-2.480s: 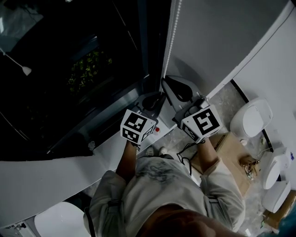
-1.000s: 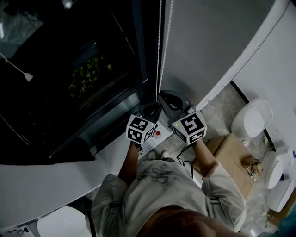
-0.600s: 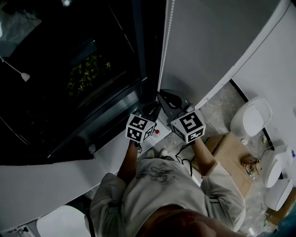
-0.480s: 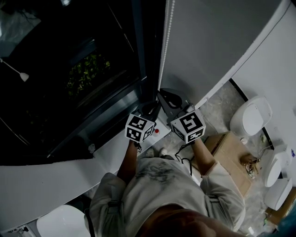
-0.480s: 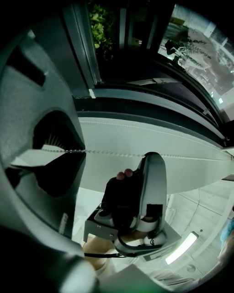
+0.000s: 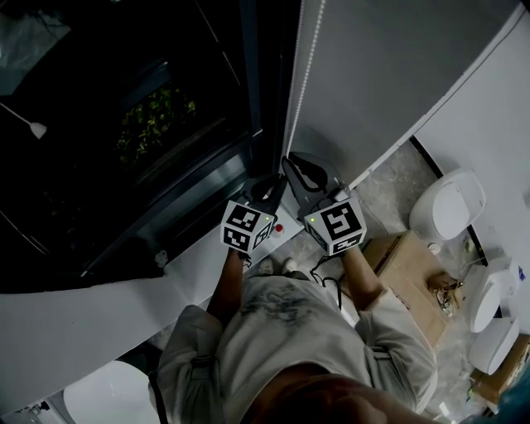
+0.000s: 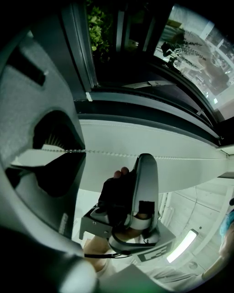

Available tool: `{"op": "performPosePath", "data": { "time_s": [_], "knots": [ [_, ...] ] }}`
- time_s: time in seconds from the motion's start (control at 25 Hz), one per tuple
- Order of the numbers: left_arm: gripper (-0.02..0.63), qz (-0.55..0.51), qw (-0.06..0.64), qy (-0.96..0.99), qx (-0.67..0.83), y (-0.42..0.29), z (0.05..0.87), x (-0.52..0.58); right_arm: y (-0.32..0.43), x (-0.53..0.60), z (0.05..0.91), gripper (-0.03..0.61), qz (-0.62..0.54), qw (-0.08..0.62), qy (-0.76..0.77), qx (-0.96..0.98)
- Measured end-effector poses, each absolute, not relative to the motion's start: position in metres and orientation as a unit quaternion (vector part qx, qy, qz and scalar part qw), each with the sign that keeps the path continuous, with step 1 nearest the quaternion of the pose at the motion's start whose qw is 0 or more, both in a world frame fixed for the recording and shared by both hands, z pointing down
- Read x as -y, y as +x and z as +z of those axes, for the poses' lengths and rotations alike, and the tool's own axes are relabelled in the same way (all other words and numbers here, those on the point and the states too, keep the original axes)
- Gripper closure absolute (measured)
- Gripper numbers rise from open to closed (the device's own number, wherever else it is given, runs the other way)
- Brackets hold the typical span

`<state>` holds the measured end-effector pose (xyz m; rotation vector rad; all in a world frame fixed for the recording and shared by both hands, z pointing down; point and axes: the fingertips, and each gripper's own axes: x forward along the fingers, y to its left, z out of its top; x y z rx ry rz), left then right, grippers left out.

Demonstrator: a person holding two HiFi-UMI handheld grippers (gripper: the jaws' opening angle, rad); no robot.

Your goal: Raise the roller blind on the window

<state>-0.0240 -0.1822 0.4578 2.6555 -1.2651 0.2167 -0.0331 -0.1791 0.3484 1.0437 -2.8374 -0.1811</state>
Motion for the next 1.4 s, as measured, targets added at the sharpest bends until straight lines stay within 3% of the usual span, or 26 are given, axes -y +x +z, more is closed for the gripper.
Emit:
{"op": "performPosePath", "data": {
  "time_s": [0.36, 0.64, 0.8, 1.4],
  "knots": [
    [0.584, 0.065, 0.090, 0.893, 0.437, -0.030, 0.452, 0.182, -0.030, 0.176, 0.348, 0.509, -0.064, 0.053, 0.348, 0.934],
    [0.537, 0.046, 0.071, 0.889, 0.451, -0.041, 0.429, 0.179, -0.015, 0.178, 0.345, 0.525, -0.073, 0.048, 0.373, 0.924],
    [0.611, 0.017, 0.042, 0.882, 0.468, -0.052, 0.401, 0.175, -0.008, 0.174, 0.339, 0.568, -0.076, 0.030, 0.381, 0.921],
    [0.610, -0.009, 0.014, 0.880, 0.475, -0.060, 0.370, 0.166, -0.010, 0.167, 0.359, 0.571, -0.037, 0.022, 0.383, 0.923]
  ]
}}
